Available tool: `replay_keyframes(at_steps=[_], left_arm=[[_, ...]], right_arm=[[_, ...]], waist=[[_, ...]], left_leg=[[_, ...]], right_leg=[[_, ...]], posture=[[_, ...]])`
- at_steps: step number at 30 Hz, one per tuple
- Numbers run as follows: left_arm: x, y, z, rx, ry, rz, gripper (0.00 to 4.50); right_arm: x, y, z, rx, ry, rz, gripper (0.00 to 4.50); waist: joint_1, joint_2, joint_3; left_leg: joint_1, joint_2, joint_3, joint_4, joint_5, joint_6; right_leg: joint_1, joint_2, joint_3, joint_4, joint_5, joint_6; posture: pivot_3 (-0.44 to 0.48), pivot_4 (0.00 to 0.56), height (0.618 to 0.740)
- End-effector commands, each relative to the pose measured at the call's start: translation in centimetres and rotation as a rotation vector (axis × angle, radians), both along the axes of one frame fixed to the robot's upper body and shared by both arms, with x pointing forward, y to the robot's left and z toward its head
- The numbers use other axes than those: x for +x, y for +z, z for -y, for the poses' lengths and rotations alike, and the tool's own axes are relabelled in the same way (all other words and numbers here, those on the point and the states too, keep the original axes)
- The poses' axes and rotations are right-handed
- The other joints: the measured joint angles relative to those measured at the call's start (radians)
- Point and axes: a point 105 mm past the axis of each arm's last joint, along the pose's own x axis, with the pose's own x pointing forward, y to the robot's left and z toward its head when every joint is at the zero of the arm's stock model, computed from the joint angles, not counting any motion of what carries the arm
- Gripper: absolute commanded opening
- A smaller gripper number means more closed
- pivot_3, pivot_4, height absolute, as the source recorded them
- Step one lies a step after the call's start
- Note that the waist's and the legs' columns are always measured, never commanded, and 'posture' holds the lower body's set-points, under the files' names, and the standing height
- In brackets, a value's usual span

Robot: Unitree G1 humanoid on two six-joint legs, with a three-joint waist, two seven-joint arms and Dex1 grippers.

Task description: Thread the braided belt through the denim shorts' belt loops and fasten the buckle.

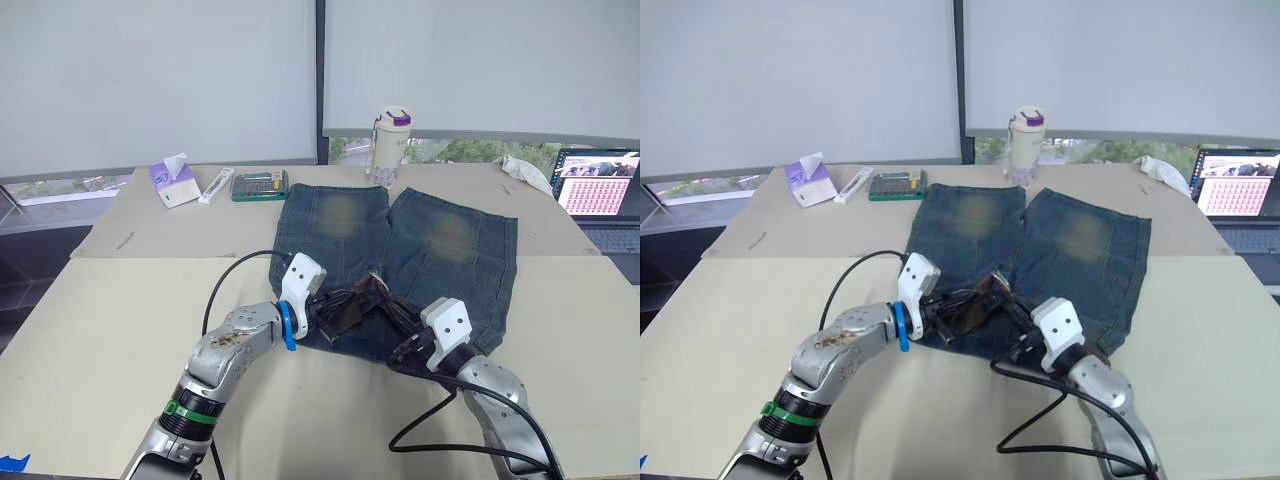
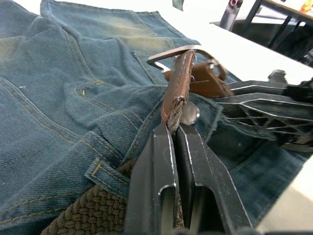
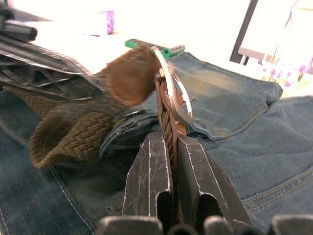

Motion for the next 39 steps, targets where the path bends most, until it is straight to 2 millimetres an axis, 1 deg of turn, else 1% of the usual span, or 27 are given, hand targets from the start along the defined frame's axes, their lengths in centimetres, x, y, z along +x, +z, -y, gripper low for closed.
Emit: replay_keyframes(at_steps=[1,4,6,10,16,20,22,25,30,32,33,34,36,37,38,39], left_arm=[[0.6,0.9,0.5,0.02,0.013,0.059,0.0],[0.8,0.7,0.7,0.075,0.018,0.104,0.0],[0.9,0.6,0.9,0.154,0.003,0.189,0.0],[0.7,1.4,1.8,0.148,-0.014,0.273,0.0],[0.1,1.6,2.6,0.186,-0.031,0.402,0.0],[-0.3,2.0,2.8,0.12,-0.02,0.406,0.0],[-0.5,1.8,2.8,0.099,-0.02,0.396,0.0],[-0.5,1.5,2.4,0.025,0.007,0.321,0.0],[-0.5,0.6,2.1,0.009,0.009,0.276,0.0],[-0.5,0.0,1.9,0.02,0.011,0.261,0.0],[-0.5,-0.2,1.8,0.022,0.009,0.256,0.0],[-0.6,-0.4,1.8,0.022,0.007,0.253,0.0],[-0.6,-0.4,1.8,0.02,0.004,0.25,0.0],[-0.6,-0.5,1.8,0.02,0.004,0.25,0.0],[-0.7,-0.5,1.8,0.021,0.003,0.249,0.0],[-0.7,-0.6,1.8,0.021,0.002,0.248,0.0]], right_arm=[[-0.6,1.6,-1.2,-0.001,0.059,0.085,0.03],[-0.7,1.3,-1.4,-0.039,0.078,0.094,0.03],[-0.8,1.1,-1.5,-0.049,0.082,0.089,0.03],[-0.7,0.6,-1.5,-0.101,0.086,0.088,0.03],[-0.2,0.1,-1.4,-0.157,0.069,0.075,0.03],[-0.2,-0.8,-1.6,-0.185,0.066,0.037,0.03],[-0.3,-1.1,-1.8,-0.186,0.072,0.019,0.03],[-0.4,-1.1,-1.9,-0.19,0.085,0.021,0.03],[-1.2,-1.8,-1.7,-0.211,0.143,-0.033,0.03],[-1.4,-1.5,-1.4,-0.182,0.154,-0.06,0.89],[-1.2,-0.9,-1.0,-0.142,0.14,-0.067,1.16],[-1.2,-0.6,-0.8,-0.115,0.129,-0.072,1.55],[-0.9,0.7,0.0,0.008,0.091,-0.105,2.23],[-0.8,0.9,0.2,0.037,0.085,-0.116,2.57],[-0.9,1.6,0.2,0.121,0.084,-0.139,2.93],[-1.0,2.0,0.2,0.174,0.088,-0.154,2.93]], waist=[[0.0,0.0,0.0],[0.0,0.0,0.0],[0.0,0.0,0.0],[0.001,0.0,0.0],[0.001,0.0,0.0],[0.0,0.001,0.0],[-0.002,0.001,-0.001],[-0.001,0.001,-0.001],[0.0,0.001,-0.001],[0.0,0.001,-0.001],[0.0,0.001,-0.001],[0.0,0.001,-0.001],[0.001,0.001,-0.001],[0.001,0.002,-0.001],[0.001,0.002,-0.001],[0.002,0.002,-0.001]], left_leg=[[0.0,0.0,0.0,0.0,0.0,0.0],[0.0,0.0,0.0,0.0,0.0,0.0],[0.0,0.0,0.001,0.0,0.0,0.0],[0.0,0.0,0.001,0.0,0.0,0.0],[0.0,0.0,0.002,0.001,0.0,0.0],[0.0,0.001,0.002,0.001,0.0,0.0],[0.0,0.001,0.002,0.001,0.0,0.0],[0.0,0.001,0.002,0.001,0.0,0.0],[0.0,0.001,0.002,0.002,0.0,0.001],[0.0,0.001,0.003,0.002,-0.001,0.001],[0.0,0.001,0.003,0.002,-0.001,0.001],[0.001,0.001,0.003,0.002,-0.001,0.001],[0.0,0.001,0.002,0.002,-0.001,0.001],[0.0,0.001,0.002,0.002,-0.001,0.001],[0.0,0.001,0.001,0.002,-0.001,0.002],[0.0,0.001,0.001,0.003,-0.001,0.002]], right_leg=[[0.0,0.0,0.0,0.0,0.0,0.0],[0.0,0.0,0.0,0.0,0.0,0.0],[0.0,0.0,0.0,0.0,0.0,0.0],[0.0,0.0,0.0,0.0,0.0,0.0],[0.0,0.0,0.0,0.0,0.0,0.0],[0.0,0.0,0.0,0.0,0.0,0.0],[0.0,0.0,0.0,0.0,0.0,0.0],[0.0,0.0,0.0,0.001,0.0,0.0],[0.001,0.0,0.0,0.001,0.0,0.0],[0.001,0.0,0.0,0.001,0.0,0.0],[0.002,0.0,0.0,0.001,0.0,0.0],[0.002,0.0,0.0,0.001,0.0,0.0],[0.002,0.0,0.0,0.001,0.0,0.0],[0.002,0.0,0.0,0.001,0.0,0.0],[0.002,0.0,0.0,0.001,0.0,0.0],[0.002,0.0,0.0,0.001,0.0,0.0]], posture=[[0.0,0.15,0.74],[0.0,0.15,0.74],[0.0,0.15,0.74],[0.0,0.15,0.74],[0.0,0.15,0.74],[0.0,0.15,0.74],[0.0,0.15,0.74],[0.0,0.15,0.74],[0.0,0.15,0.74],[0.0,0.15,0.74],[0.0,0.15,0.74],[0.0,0.15,0.74],[0.0,0.15,0.74],[0.0,0.15,0.74],[0.0,0.15,0.74],[0.0,0.15,0.74]])
